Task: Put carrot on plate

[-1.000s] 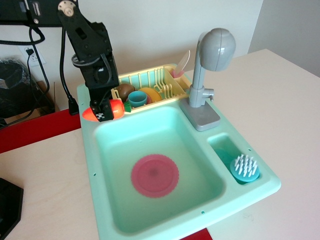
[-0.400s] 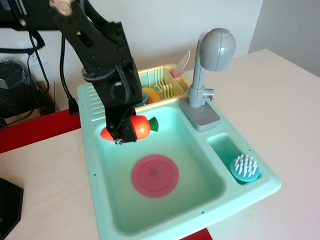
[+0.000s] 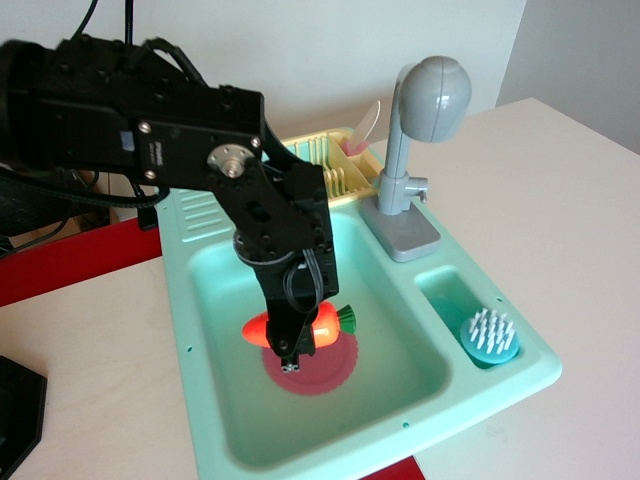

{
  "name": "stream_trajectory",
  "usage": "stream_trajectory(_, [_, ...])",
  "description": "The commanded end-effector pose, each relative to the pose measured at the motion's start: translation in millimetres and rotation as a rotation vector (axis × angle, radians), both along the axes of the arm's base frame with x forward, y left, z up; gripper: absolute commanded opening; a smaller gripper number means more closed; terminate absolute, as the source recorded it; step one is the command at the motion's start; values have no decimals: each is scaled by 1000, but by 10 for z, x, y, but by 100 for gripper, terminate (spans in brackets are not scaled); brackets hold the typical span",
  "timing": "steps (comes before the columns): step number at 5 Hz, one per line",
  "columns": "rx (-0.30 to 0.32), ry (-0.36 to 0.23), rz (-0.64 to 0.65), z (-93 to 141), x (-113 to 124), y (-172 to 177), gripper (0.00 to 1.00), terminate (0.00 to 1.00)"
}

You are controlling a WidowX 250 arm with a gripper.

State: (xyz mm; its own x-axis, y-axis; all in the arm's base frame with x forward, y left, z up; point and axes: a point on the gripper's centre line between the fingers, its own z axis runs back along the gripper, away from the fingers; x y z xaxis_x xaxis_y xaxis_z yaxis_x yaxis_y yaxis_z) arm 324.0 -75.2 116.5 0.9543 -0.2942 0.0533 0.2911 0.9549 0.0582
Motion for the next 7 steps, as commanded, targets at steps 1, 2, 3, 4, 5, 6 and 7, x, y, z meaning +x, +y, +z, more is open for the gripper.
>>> stream_trajectory(1, [29,-24,29,-74,142,62,0,0])
stream_trajectory(2, [43,-10,46,-220,158,110,0,0])
stream_trajectory(3, [53,5,44,-367,179,136,0,0])
stream_trajectory(4, [66,3,37,-415,208,133,0,0])
stream_trajectory(5, [59,5,37,-413,183,128,100,0])
stream_trajectory(6, [80,-3,62,-352,114,131,100,0])
stream_trajectory(7, [91,-7,77,-211,17,165,100,0])
